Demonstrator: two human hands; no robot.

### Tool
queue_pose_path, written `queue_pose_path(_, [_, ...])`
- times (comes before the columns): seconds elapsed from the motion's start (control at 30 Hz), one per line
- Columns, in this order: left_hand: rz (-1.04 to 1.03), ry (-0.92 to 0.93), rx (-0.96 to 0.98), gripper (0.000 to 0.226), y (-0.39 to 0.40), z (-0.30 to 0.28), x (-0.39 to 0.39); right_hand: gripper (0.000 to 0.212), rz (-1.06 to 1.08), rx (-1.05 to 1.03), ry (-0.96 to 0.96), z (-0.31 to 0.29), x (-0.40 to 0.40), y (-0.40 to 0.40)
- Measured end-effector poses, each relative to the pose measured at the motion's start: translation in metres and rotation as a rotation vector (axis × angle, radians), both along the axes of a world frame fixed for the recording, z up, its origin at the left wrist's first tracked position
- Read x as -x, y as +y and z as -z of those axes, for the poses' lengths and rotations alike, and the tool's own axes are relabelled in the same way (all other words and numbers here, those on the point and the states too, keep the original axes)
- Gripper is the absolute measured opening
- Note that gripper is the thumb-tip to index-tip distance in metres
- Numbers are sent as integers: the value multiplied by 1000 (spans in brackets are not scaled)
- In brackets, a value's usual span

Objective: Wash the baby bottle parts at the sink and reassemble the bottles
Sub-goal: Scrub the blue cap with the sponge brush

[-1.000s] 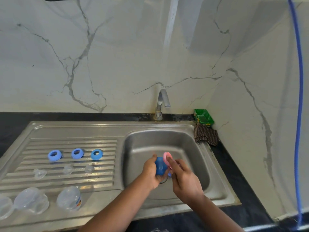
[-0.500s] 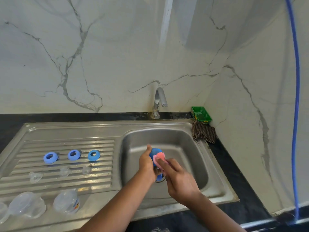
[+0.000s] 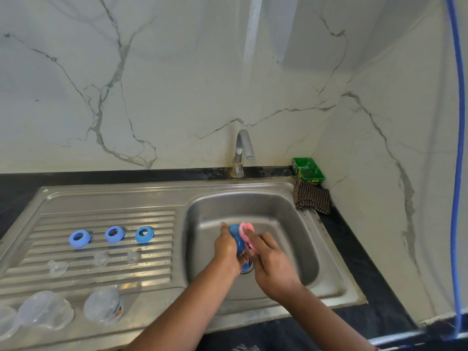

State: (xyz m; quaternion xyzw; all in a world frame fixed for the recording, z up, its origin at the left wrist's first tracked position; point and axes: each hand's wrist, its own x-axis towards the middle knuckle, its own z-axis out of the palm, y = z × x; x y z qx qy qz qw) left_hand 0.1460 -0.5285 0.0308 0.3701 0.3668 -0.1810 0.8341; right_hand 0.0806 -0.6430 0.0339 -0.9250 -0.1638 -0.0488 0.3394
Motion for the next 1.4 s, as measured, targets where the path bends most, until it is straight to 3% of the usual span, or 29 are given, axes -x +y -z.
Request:
queue_pose_path(0.13, [104, -26, 41, 52, 7, 5, 0, 63, -72, -5, -16, 8, 9, -8])
queue_pose_path(0.23, [154, -78, -96, 34, 3, 9, 2, 59, -22, -133, 7, 18, 5, -18])
queue_pose_path(0.33, [135, -90, -192, 34, -5, 9, 4, 54, 36, -154, 37, 19, -8, -25])
queue_pose_path(0.47, [141, -50, -67, 36, -15, 4, 5, 58, 72, -222, 93, 8, -30, -25])
queue_pose_path(0.6, [153, -188, 12, 30, -18, -6, -5, 46, 68, -286, 35, 1, -36, -18])
queue_pose_path(0.77, [113, -52, 38, 53, -19, 0, -16, 49, -14, -295, 24, 11, -20, -23])
queue_pose_path(0.93, [129, -34, 36, 53, -26, 8, -15, 57, 50, -292, 89, 11, -36, -35])
queue_pose_path(1.13, [85, -6, -217, 67, -39, 4, -18, 35, 82, -374, 270, 10, -54, -46])
queue_pose_path(1.3, [-24, 31, -129, 73, -40, 0, -22, 23, 40, -407, 236, 23, -42, -46])
queue_pose_path(1.4, [-68, 51, -48, 84, -46, 0, -21, 34, 55, -424, 177, 23, -40, -54])
